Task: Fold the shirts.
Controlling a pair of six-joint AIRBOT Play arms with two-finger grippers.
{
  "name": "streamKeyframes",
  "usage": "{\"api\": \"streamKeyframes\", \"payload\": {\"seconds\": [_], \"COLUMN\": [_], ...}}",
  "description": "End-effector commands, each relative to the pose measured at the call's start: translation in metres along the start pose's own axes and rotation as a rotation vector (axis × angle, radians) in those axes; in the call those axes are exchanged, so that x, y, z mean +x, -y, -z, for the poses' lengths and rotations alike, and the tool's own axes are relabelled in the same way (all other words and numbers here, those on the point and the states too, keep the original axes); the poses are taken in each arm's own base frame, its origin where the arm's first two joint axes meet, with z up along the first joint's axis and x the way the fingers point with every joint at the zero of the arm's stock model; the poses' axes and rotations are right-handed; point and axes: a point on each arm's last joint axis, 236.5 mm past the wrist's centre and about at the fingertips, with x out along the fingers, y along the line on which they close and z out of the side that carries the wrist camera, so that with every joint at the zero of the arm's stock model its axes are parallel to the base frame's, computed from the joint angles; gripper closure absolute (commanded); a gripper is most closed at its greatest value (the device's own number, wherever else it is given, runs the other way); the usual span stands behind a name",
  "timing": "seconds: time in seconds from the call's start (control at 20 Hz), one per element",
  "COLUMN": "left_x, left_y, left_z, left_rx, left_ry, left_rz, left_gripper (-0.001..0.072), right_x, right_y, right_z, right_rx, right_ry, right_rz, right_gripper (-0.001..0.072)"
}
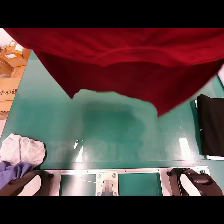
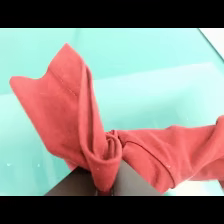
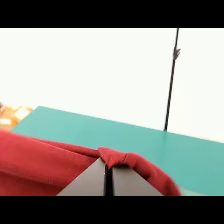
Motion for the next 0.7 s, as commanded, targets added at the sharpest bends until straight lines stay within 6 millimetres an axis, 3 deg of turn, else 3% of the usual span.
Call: {"api": "streamKeyframes", "payload": {"seconds": [0.0,0.1,0.2,0.35,0.5,0.55,0.65], "left_x": [0.024,0.06,0.117,0.235,0.346,0.375,0.411], "left_y": [-0.015,-0.034,-0.057,-0.072,-0.078,-0.076,-0.069], "left_z": [0.014,0.02,0.027,0.071,0.126,0.148,0.192], "left_rx": [-0.066,-0.128,-0.165,-0.172,-0.232,-0.271,-0.324], "left_ry": [-0.059,-0.063,-0.043,-0.093,-0.12,-0.135,-0.199], "left_rz": [0.015,0.042,0.067,0.091,0.076,0.079,0.087], "left_gripper": [0.068,0.068,0.068,0.068,0.068,0.068,0.068], "right_x": [0.032,0.085,0.133,0.182,0.206,0.208,0.21], "right_y": [0.025,0.051,0.078,0.113,0.14,0.144,0.148], "right_z": [0.018,0.073,0.153,0.283,0.39,0.42,0.472], "right_rx": [0.024,0.089,0.171,0.284,0.37,0.392,0.431], "right_ry": [-0.053,-0.211,-0.408,-0.637,-0.766,-0.818,-0.926], "right_rz": [0.043,0.053,0.066,0.111,0.18,0.191,0.201], "right_gripper": [0.0692,0.0692,0.0692,0.0693,0.0692,0.0692,0.0692]}}
